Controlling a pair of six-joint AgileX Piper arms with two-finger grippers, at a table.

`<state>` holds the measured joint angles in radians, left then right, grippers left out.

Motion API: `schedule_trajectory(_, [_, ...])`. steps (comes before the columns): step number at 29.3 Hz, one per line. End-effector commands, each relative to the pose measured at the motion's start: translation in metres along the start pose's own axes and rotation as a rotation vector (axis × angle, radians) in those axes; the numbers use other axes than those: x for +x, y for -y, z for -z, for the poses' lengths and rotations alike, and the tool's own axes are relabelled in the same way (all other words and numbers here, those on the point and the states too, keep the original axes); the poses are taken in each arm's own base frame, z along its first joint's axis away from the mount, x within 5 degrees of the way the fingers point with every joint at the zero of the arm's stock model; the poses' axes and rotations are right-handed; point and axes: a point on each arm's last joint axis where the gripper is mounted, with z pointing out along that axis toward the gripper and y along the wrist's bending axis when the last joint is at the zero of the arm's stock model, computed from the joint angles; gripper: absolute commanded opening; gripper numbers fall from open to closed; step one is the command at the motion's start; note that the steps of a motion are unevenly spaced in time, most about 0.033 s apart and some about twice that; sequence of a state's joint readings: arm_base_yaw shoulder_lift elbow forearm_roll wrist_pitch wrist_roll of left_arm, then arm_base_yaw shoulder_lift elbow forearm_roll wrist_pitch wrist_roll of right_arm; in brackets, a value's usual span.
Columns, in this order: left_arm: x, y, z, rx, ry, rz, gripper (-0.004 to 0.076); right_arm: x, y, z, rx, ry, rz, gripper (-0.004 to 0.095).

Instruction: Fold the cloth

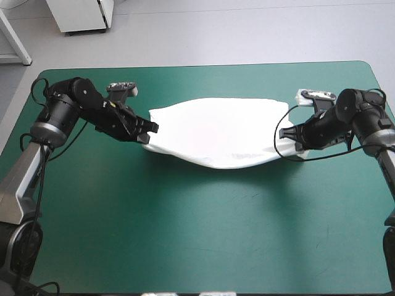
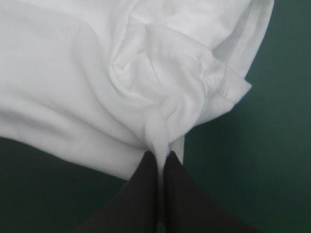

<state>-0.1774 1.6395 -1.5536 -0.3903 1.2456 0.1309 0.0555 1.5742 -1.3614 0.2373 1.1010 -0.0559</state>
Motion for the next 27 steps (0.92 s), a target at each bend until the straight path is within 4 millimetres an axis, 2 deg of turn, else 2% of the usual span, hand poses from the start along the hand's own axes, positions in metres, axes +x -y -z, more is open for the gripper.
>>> schedule_trajectory(1, [0.039, 0.008, 0.002, 0.038, -0.087, -0.001, -0.0010, 0.026, -0.010, 0.000, -0.009, -0.042, 0.058, -0.0017])
schedule_trajectory(7, [0.084, 0.012, -0.021, 0.035, -0.227, -0.018, -0.0010, 0.067, -0.012, -0.023, 0.015, -0.205, 0.098, -0.0017])
schedule_trajectory(12, [0.115, 0.010, -0.037, 0.006, -0.308, -0.028, -0.0010, 0.086, -0.008, -0.024, 0.030, -0.230, 0.100, -0.0017])
schedule_trajectory(16, [0.127, 0.005, -0.045, 0.005, -0.334, -0.008, -0.0010, 0.099, -0.007, -0.022, 0.030, -0.242, 0.102, -0.0017])
schedule_trajectory(20, [0.129, 0.004, -0.046, -0.001, -0.334, -0.012, -0.0009, 0.108, -0.006, -0.017, 0.033, -0.253, 0.116, -0.0011])
schedule_trajectory(23, [0.130, 0.004, -0.043, -0.015, -0.325, -0.047, 0.0008, 0.111, -0.006, -0.012, 0.032, -0.257, 0.138, 0.0097])
schedule_trajectory(27, [0.137, 0.001, -0.038, -0.055, -0.386, -0.068, 0.0137, 0.113, -0.008, -0.002, 0.032, -0.223, 0.145, 0.0373])
